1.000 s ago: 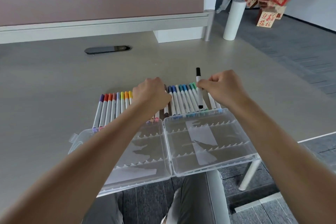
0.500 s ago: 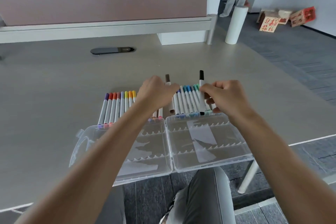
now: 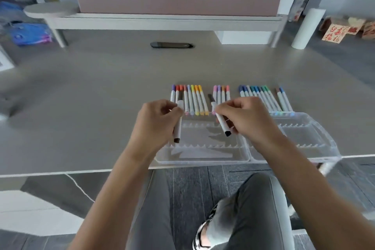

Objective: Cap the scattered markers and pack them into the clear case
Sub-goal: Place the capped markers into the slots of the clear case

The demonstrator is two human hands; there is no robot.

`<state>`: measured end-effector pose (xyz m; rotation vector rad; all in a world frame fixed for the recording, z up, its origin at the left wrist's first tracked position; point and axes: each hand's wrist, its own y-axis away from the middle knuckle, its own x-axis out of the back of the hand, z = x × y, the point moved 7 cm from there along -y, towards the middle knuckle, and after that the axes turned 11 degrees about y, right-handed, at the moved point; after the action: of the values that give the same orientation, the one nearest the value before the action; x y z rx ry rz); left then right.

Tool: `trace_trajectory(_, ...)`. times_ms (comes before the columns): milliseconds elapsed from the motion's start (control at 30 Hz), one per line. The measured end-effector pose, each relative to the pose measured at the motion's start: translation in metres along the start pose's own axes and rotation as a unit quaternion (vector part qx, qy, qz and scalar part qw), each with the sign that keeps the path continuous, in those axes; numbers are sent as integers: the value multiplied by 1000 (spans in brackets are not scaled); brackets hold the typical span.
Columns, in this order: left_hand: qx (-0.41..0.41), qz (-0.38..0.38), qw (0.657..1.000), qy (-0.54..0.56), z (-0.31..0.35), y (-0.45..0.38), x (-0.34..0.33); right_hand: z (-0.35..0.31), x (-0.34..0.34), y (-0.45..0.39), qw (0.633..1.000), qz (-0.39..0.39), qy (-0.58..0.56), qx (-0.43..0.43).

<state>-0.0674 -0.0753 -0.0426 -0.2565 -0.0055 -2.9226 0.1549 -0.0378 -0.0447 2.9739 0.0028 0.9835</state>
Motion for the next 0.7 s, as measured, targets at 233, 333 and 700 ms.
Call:
trace_trajectory(233, -18, 57, 998, 6, -22, 17, 64, -38, -71, 19, 986, 15, 152, 65)
trace_trajectory(333, -13, 54, 998, 14, -28, 20, 74, -45, -86, 25, 979, 33, 184, 80)
trace_trajectory(700, -8, 35, 999, 35, -40, 24, 80, -52, -105, 35, 963, 46, 255, 80)
